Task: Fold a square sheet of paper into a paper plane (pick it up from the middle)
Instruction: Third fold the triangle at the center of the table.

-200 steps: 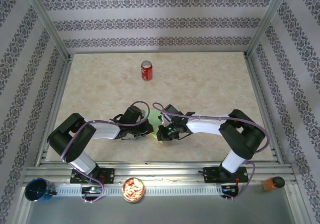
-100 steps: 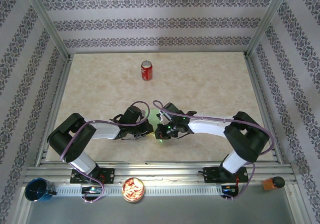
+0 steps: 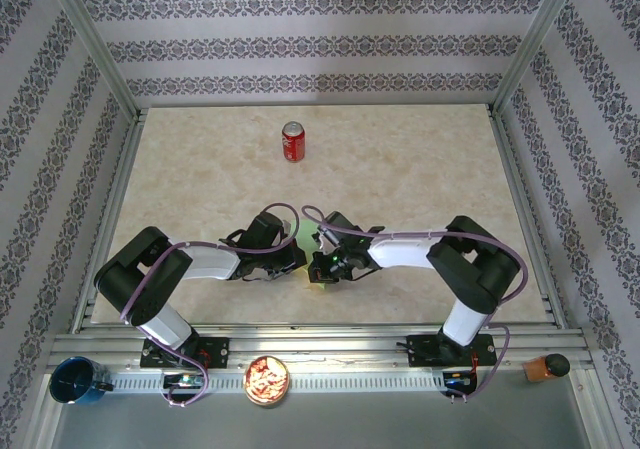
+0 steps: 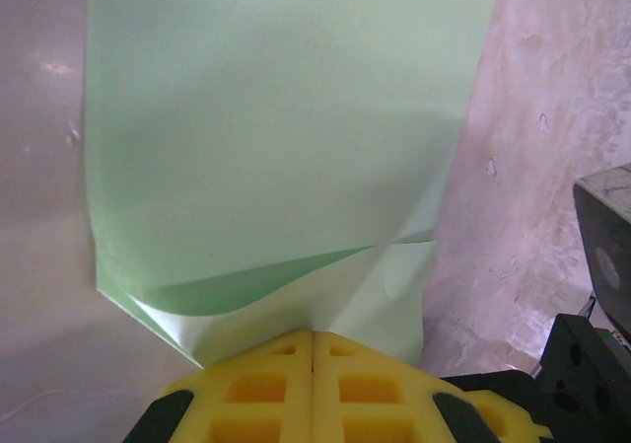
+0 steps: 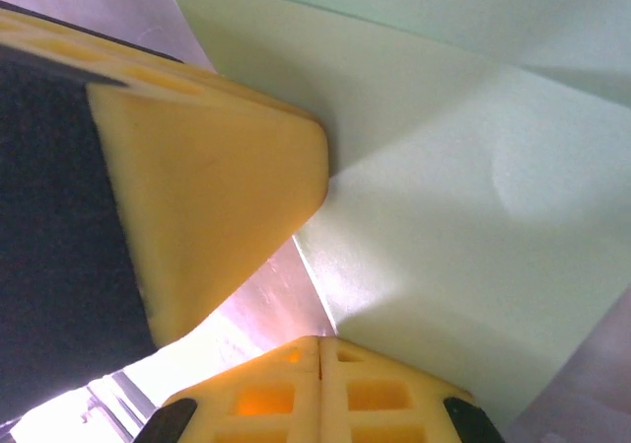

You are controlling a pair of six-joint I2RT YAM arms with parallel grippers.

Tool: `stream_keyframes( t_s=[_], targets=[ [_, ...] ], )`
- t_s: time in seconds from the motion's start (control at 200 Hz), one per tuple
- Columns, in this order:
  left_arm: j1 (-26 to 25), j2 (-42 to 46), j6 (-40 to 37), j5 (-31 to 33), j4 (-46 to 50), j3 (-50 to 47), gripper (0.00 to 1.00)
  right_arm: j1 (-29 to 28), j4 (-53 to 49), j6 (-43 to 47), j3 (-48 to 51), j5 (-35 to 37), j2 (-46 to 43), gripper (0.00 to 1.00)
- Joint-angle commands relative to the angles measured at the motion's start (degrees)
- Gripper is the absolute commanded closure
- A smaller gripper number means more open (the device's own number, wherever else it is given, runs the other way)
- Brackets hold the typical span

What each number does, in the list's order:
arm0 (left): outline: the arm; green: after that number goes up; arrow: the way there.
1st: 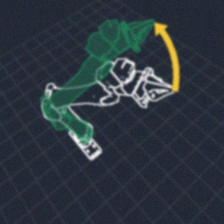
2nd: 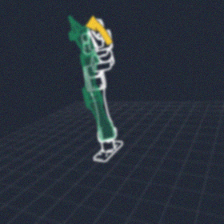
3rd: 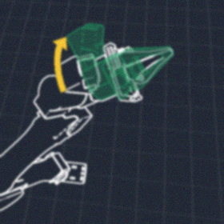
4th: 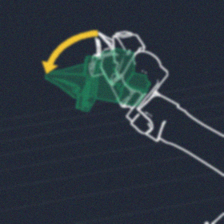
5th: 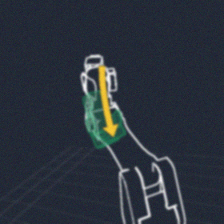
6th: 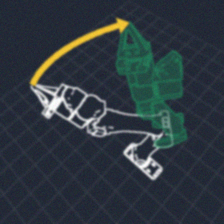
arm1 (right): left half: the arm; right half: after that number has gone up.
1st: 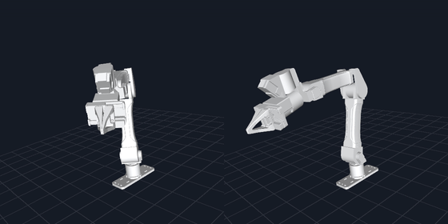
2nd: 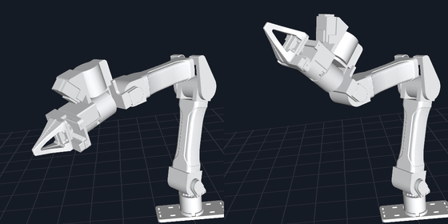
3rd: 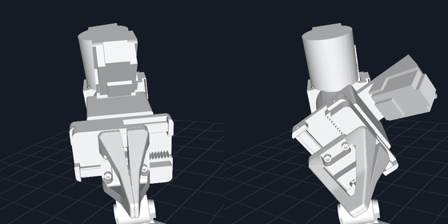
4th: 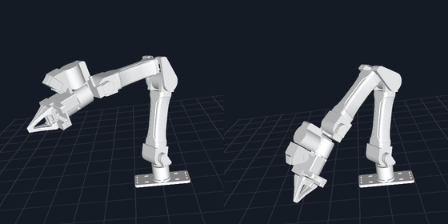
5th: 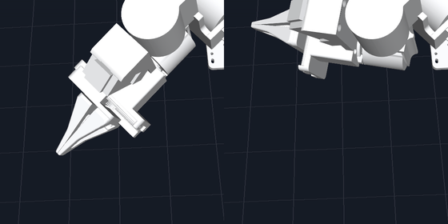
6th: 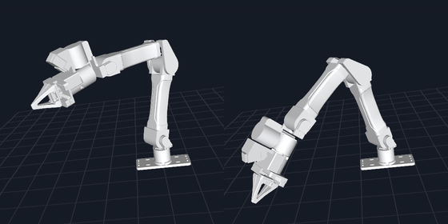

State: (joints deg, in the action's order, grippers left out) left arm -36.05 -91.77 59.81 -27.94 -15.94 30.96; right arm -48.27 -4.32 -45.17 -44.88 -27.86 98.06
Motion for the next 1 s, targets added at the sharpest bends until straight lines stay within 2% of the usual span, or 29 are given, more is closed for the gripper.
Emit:
stream_keyframes(
  t_s=[0.0, 0.34, 0.695, 0.919, 0.994],
  targets=[
    [-0.78, -0.61, -0.87, 2.82, 2.67, -1.62, 1.00, -0.77, -1.13, -1.08, 2.75, 0.46, -0.55, 0.94],
    [-0.69, -0.69, -0.49, 3.32, 2.23, -2.29, 1.00, -0.77, 8.45, -4.75, 8.60, -2.44, -2.21, 0.92],
    [-0.69, -0.65, -0.66, 3.60, 3.41, -1.84, 1.00, -0.68, 11.14, -5.39, 13.80, -3.41, -5.67, 0.90],
    [-0.69, 0.22, -0.39, 3.47, 4.02, -1.57, 1.00, -0.39, 12.11, -7.10, 19.60, -3.53, -10.15, 0.89],
    [-0.69, 0.51, -0.42, 3.52, 4.51, -1.36, 1.00, -0.62, 10.24, -8.31, 18.97, -3.89, -15.59, 0.89]
  ],
)
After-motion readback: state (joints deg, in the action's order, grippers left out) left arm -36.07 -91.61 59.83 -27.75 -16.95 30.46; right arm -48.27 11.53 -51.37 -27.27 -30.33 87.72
